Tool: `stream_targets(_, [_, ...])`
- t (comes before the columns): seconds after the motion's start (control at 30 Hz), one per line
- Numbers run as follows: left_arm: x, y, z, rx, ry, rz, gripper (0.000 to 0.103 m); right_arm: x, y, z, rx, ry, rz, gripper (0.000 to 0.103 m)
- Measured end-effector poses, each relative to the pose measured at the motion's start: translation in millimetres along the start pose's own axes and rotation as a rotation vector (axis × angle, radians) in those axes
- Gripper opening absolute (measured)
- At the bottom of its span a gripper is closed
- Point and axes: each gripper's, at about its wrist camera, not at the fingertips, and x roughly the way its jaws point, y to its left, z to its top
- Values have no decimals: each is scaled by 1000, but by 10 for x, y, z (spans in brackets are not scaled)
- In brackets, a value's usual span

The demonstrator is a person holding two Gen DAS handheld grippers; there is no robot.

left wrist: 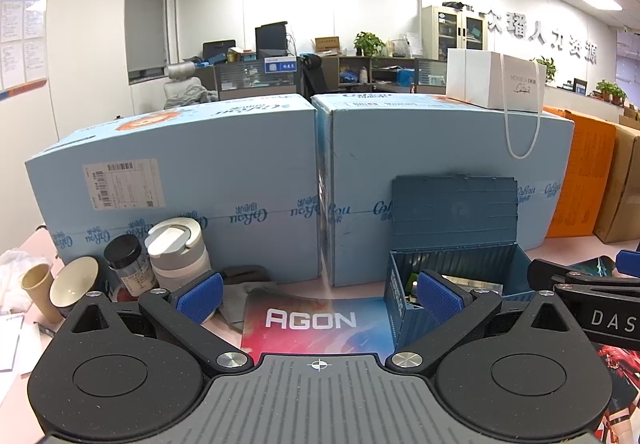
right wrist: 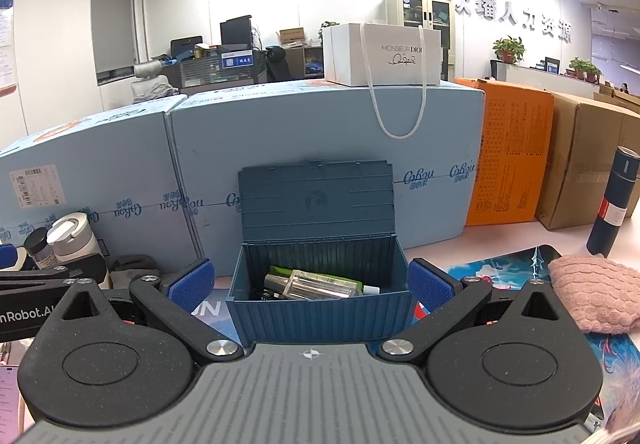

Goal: Organize rigid objects

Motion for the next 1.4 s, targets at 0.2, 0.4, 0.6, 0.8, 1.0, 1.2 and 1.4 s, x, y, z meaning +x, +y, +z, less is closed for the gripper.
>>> stream_targets(0.2, [10,1,-4,-2,-1,8,103,1,-9,0,2,0,-1,103])
stream_targets(0.4, [-2,-3,-18,2,-2,8,103,7,-16,-13,8,0,-1,103])
stream_targets(0.6, [-14,10,-26,-5,-3,15,103,6,-16,-16,6,-1,-3,103])
stream_targets(0.8, [-20,27,-31,-12,-5,19,103,4,-17,-13,3,-3,-4,103])
stream_targets(1.0, [-16,34,-32,-14,-6,19,103,6,-20,-15,2,-5,-12,103])
stream_targets(1.2, [-17,35,-32,-14,-6,19,103,1,-12,-13,1,-4,-10,103])
stream_targets(1.4, [-11,39,-33,-16,-7,17,103,2,-9,-12,0,-4,-10,103])
